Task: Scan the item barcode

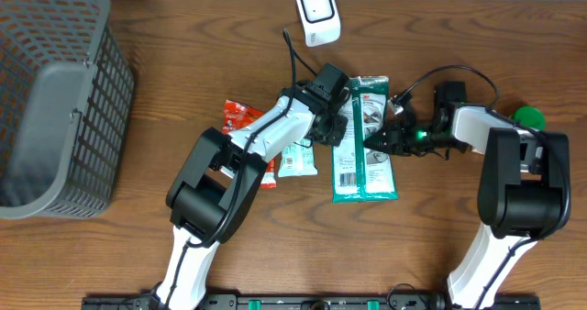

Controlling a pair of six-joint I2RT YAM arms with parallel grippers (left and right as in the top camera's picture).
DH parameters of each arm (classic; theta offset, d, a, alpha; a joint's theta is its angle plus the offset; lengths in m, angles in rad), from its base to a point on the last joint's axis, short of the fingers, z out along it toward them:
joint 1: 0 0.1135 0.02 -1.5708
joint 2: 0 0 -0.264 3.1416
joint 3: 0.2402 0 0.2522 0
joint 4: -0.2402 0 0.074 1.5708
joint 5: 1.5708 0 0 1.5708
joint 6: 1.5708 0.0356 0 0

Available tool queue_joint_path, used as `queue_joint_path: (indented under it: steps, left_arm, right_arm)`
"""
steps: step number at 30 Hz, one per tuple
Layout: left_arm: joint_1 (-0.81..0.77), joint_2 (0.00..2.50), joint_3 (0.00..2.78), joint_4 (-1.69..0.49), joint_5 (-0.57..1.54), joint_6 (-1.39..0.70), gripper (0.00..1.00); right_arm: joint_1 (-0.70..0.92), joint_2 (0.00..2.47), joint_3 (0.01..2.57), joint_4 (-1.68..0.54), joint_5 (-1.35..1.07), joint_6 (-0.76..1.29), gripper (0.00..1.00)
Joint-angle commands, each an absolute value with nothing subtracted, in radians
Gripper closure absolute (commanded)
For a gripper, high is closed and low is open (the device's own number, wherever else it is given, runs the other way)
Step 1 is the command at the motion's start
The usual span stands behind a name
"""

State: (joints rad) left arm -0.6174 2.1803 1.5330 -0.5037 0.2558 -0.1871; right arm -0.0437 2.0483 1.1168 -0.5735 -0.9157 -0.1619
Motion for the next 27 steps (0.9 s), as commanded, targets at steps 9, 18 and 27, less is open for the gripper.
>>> queue_joint_path:
  steps: [9, 18, 27]
  left_arm:
    - [-0.631, 2.241, 1.496, -0.517, 0.253, -0.2, 0.93]
    - [-0.631, 2.241, 1.496, -0.517, 0.253, -0.2, 0.93]
    - [-0.631, 2.241, 1.496, -0.517, 0.253, -0.2, 0.93]
  right_arm:
    - [-0.009, 2.065, 1.095, -0.561, -0.83, -0.162, 0.61]
    - [-0.005, 2.065, 1.071, -0.572, -0.802, -0.162, 0.65]
    - [-0.005, 2.065, 1.065, -0.624, -0.783, -0.157, 0.56]
